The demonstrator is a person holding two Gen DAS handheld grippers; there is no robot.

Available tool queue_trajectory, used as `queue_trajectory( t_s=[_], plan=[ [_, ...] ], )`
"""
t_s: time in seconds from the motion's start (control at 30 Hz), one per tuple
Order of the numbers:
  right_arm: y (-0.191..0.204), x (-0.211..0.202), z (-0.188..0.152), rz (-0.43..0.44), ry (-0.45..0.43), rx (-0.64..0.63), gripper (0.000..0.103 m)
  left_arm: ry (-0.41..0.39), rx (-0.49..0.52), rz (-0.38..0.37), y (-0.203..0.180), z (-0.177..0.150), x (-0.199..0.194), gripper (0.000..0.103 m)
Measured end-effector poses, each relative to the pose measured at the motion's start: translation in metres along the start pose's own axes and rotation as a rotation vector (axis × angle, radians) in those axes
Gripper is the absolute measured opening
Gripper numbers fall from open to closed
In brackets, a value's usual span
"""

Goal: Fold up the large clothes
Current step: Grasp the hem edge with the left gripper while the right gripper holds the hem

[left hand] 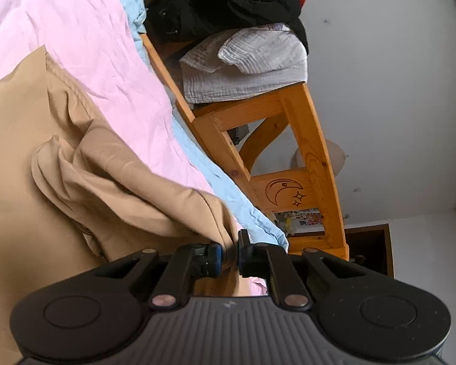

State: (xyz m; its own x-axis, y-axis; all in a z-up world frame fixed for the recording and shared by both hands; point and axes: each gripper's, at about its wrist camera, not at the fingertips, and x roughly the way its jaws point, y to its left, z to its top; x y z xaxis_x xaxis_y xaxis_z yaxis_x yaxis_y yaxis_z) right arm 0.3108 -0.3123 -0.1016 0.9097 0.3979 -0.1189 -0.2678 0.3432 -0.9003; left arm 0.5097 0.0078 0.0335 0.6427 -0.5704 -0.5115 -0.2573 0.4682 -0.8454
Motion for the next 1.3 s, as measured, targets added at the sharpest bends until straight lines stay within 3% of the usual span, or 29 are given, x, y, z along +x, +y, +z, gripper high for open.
queue_trajectory(
  t_s=[0.07,0.13,0.2,0.27,0.3,0.33,0.4,0.5,0.57,0.63,0.7,0.8,0.87,1.0,1.07,1.13,1.2,1.3],
  plan=[
    [0.02,-0.006,-0.005,0.075,-0.018,-0.104,0.005,0.001,0.011,-0.011,0.002,0.0,-0.003,0.008],
    [0.043,0.001,-0.016,0.142,0.02,-0.21,0.005,0.016,0.04,-0.002,0.005,-0.004,-0.003,0.007],
    [0.043,0.003,-0.018,0.16,0.034,-0.209,0.004,0.023,0.093,0.013,0.007,-0.008,-0.005,0.007],
    [0.033,-0.002,-0.014,0.157,0.027,-0.154,0.016,0.032,0.095,-0.002,0.01,-0.008,-0.009,0.007],
    [0.027,-0.004,-0.011,0.165,0.03,-0.125,0.029,0.035,0.092,-0.006,0.01,-0.008,-0.011,0.007],
    [0.019,-0.009,-0.007,0.195,0.038,-0.065,0.037,0.036,0.091,-0.007,0.011,-0.007,-0.013,0.007],
    [0.002,-0.017,-0.001,0.297,0.059,0.112,0.039,0.04,0.103,-0.008,0.011,-0.004,-0.014,0.007],
    [-0.017,-0.012,-0.002,0.367,0.126,0.329,0.033,0.039,0.116,-0.01,0.011,-0.002,-0.016,0.007],
    [-0.039,0.0,-0.007,0.422,0.165,0.561,0.026,0.046,0.103,-0.009,0.014,-0.001,-0.017,0.007],
    [-0.061,0.004,-0.009,0.436,0.158,0.767,0.026,0.046,0.102,-0.013,0.014,-0.001,-0.017,0.007],
    [-0.067,0.01,-0.005,0.425,0.142,0.835,0.022,0.043,0.1,-0.027,0.014,-0.001,-0.016,0.007],
    [-0.059,0.033,0.0,0.349,0.194,0.928,0.009,0.036,0.081,-0.037,0.015,-0.002,-0.015,0.007],
    [-0.045,0.047,0.007,0.304,0.226,0.89,0.003,0.047,0.089,-0.034,0.014,-0.002,-0.015,0.007],
    [-0.023,0.065,0.007,0.341,0.291,0.844,0.002,0.058,0.179,-0.086,0.018,-0.004,-0.025,0.007],
    [-0.012,0.077,0.0,0.335,0.301,0.784,0.0,0.072,0.301,-0.152,0.026,-0.011,-0.035,0.007],
    [-0.004,0.087,-0.003,0.271,0.271,0.652,0.0,0.102,0.456,-0.185,0.037,-0.024,-0.042,0.007],
    [-0.003,0.1,-0.012,0.205,0.234,0.52,0.0,0.167,0.574,-0.15,0.058,-0.041,-0.04,0.006],
    [-0.004,0.1,-0.033,0.19,0.205,0.392,0.0,0.222,0.622,-0.1,0.096,-0.061,-0.033,0.007]
  ],
)
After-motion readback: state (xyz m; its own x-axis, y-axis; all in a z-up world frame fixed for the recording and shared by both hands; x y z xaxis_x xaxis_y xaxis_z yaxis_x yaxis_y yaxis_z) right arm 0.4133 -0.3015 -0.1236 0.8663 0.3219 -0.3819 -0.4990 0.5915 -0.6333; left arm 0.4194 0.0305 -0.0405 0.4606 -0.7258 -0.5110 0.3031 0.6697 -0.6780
